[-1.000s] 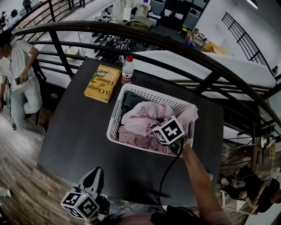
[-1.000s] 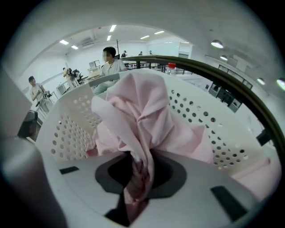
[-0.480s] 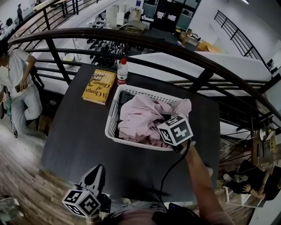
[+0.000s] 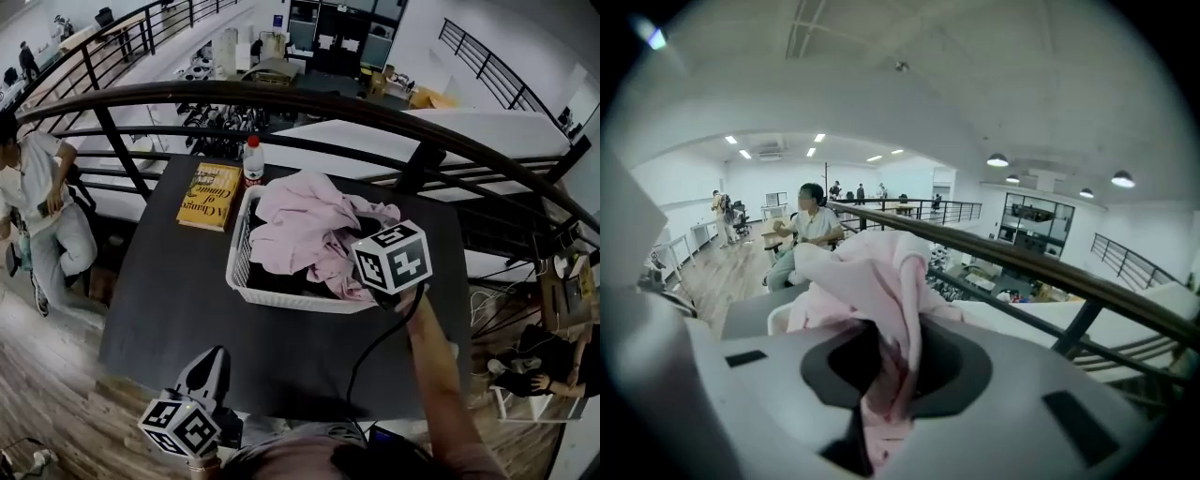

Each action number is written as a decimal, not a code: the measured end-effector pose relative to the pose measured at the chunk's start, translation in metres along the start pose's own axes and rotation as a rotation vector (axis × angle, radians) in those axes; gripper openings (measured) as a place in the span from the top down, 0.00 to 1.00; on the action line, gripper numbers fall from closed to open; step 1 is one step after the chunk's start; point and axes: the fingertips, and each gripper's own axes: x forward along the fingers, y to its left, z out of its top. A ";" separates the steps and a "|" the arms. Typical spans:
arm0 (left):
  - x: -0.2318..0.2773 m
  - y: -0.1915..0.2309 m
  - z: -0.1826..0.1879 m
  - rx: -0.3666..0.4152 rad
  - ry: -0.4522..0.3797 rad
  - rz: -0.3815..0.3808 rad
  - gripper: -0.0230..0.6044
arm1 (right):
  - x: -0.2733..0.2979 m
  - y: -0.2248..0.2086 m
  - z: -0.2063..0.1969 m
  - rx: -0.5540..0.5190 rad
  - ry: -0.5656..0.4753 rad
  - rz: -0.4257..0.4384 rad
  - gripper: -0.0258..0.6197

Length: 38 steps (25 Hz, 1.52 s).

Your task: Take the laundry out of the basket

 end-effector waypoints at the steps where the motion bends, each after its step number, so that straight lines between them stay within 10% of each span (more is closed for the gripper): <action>1: 0.000 0.002 0.002 0.006 0.001 -0.007 0.97 | -0.001 0.001 0.007 0.003 -0.016 -0.009 0.83; 38: -0.137 -0.029 -0.026 0.127 -0.011 -0.207 0.97 | -0.223 0.082 0.040 0.015 -0.335 -0.327 0.83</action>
